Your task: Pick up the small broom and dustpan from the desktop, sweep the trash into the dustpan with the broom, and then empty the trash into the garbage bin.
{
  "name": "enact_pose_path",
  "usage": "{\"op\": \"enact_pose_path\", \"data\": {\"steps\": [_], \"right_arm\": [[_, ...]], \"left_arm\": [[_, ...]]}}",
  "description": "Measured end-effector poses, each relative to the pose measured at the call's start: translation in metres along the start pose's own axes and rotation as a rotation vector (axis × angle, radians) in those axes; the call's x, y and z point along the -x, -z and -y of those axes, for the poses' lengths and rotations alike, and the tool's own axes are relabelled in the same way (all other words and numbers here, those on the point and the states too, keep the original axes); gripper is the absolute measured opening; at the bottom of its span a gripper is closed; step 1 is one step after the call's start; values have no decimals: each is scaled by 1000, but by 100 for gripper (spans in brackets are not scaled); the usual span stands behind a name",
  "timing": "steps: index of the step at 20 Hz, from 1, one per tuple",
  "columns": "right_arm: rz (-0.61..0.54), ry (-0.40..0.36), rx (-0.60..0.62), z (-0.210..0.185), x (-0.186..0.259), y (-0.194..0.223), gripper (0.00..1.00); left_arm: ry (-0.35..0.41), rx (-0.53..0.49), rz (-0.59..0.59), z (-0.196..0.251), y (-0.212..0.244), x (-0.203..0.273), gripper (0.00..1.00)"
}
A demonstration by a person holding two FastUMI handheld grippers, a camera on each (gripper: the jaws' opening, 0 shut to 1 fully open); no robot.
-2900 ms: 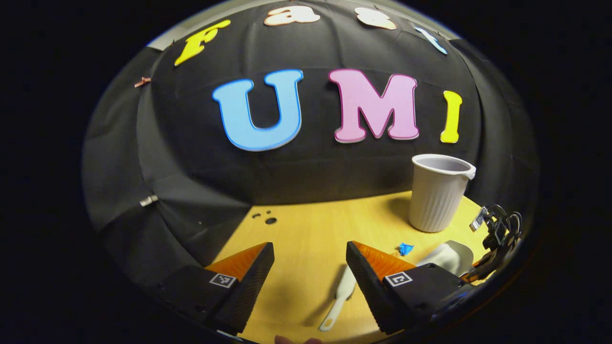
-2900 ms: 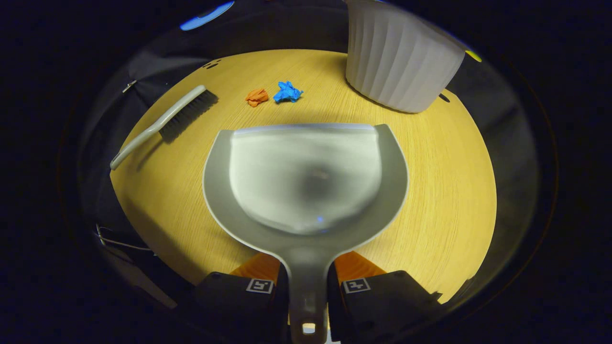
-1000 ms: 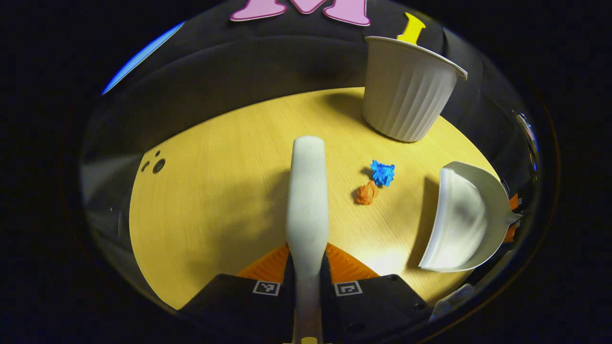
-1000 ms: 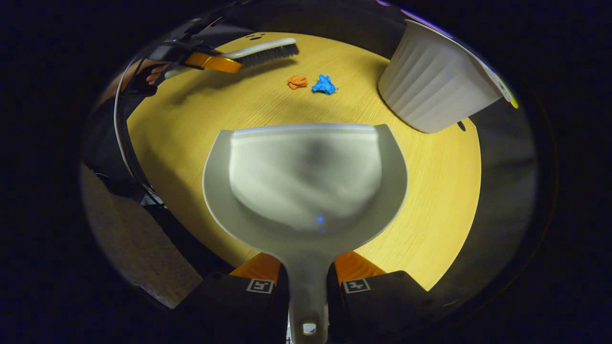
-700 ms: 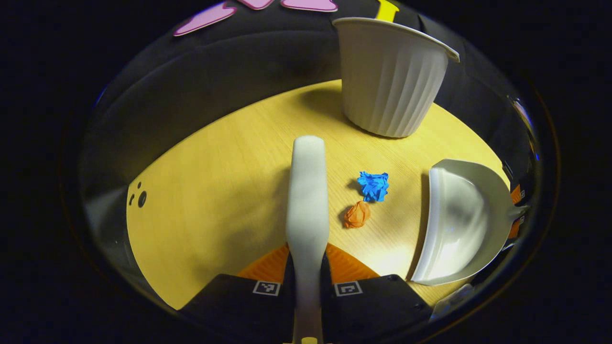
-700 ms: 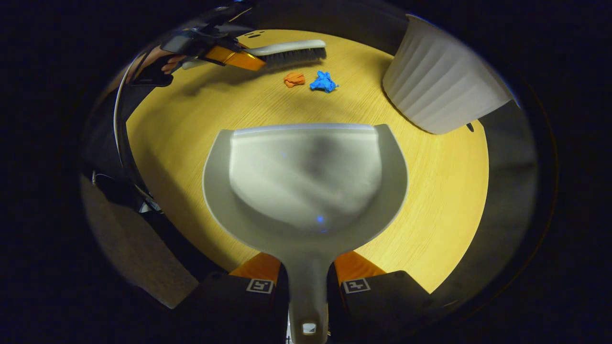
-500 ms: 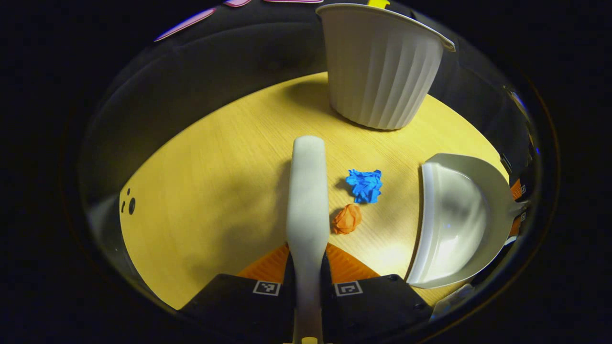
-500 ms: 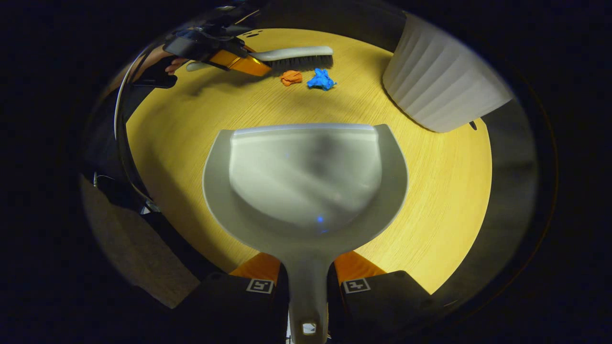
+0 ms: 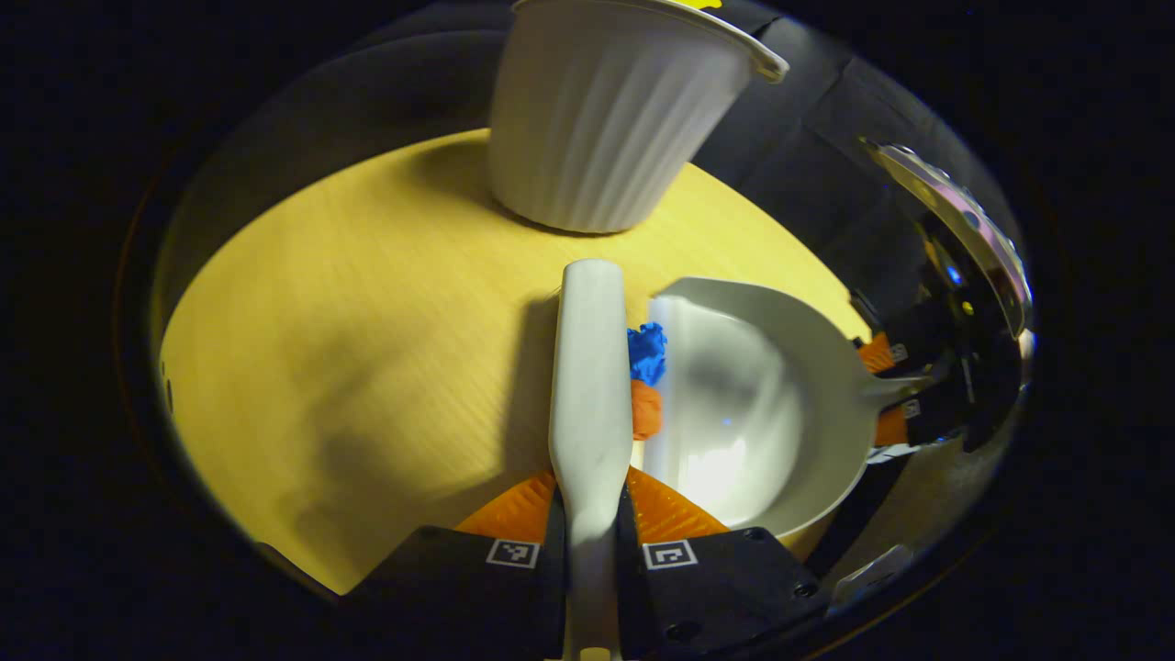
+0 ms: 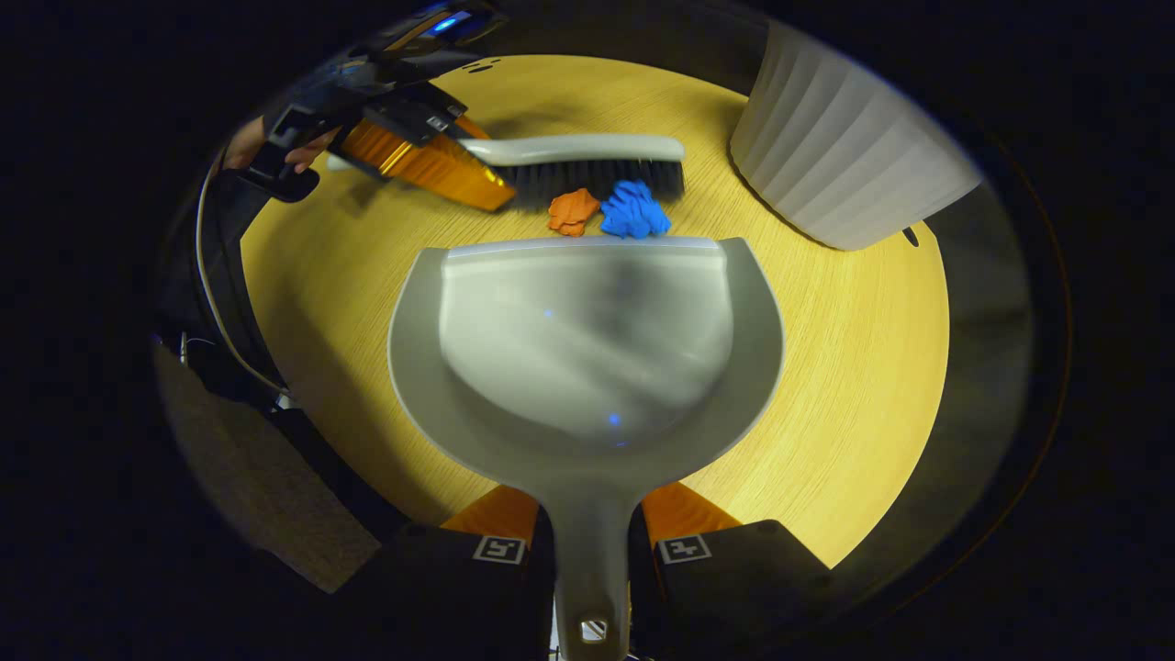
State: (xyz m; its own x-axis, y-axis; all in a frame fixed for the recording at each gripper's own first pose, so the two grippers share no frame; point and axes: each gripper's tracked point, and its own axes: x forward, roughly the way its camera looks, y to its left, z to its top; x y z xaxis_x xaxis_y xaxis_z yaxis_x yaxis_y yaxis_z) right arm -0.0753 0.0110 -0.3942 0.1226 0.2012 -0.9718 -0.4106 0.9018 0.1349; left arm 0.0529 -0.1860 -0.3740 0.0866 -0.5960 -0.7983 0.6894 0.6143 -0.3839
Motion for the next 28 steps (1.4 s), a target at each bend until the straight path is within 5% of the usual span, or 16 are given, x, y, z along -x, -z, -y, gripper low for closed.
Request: {"op": "enact_pose_path", "data": {"steps": [4,15,21,28], "right_arm": [[32,3,-33,-1,-8,2,38],[147,61,-199,-1,-17,11,37],[169,146,-322,14,36,25,37],[201,271,-522,57,133,8,37]], "left_arm": [[62,27,-15,22,2,8,27],[-240,150,188,0,-5,63,27],[-312,292,215,-35,39,91,27],[-286,335,240,-53,54,91,25]]}}
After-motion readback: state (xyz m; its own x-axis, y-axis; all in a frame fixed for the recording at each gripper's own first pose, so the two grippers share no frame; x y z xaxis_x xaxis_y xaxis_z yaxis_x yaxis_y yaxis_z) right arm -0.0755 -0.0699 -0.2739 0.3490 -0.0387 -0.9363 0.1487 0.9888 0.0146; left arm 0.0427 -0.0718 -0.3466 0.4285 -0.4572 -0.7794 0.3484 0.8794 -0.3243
